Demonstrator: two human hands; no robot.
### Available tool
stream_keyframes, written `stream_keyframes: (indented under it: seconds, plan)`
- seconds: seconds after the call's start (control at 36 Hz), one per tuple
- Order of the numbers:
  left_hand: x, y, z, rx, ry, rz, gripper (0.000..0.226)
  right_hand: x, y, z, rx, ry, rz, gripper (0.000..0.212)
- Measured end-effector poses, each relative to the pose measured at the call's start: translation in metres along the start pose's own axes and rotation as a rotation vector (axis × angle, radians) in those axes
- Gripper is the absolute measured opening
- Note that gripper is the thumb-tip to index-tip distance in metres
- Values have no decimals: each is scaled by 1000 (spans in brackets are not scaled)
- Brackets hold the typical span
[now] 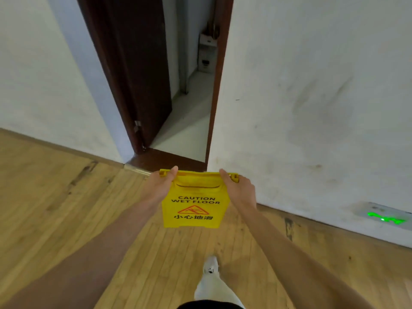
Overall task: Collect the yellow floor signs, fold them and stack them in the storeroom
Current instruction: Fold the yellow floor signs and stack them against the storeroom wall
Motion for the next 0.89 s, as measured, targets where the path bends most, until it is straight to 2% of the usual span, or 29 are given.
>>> stream_keyframes:
  seconds: [0.28,0.47,0.72,0.89]
  plan:
    - [117,-7,48,-31,-99,88,34,108,62,-80,-73,146,20,55]
    - [215,-39,59,34,-164,174,44,198,107,-113,-73,196,-16,60]
    - [318,-67,78,-54,-234,278,45,294,163,-155,-79,235,-28,75]
    - [394,-85,91,38,-248,242,45,359,209,-178,-109,230,8,58]
Point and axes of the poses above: each hand's wrist, its own x-axis towards the middle knuckle, its own z-axis out of the back of the hand, y = z × x, the point moved 7 cm from there along x, towards the middle knuckle, and after that the axes turned 2 degrees about -x, right-handed, at the moved point
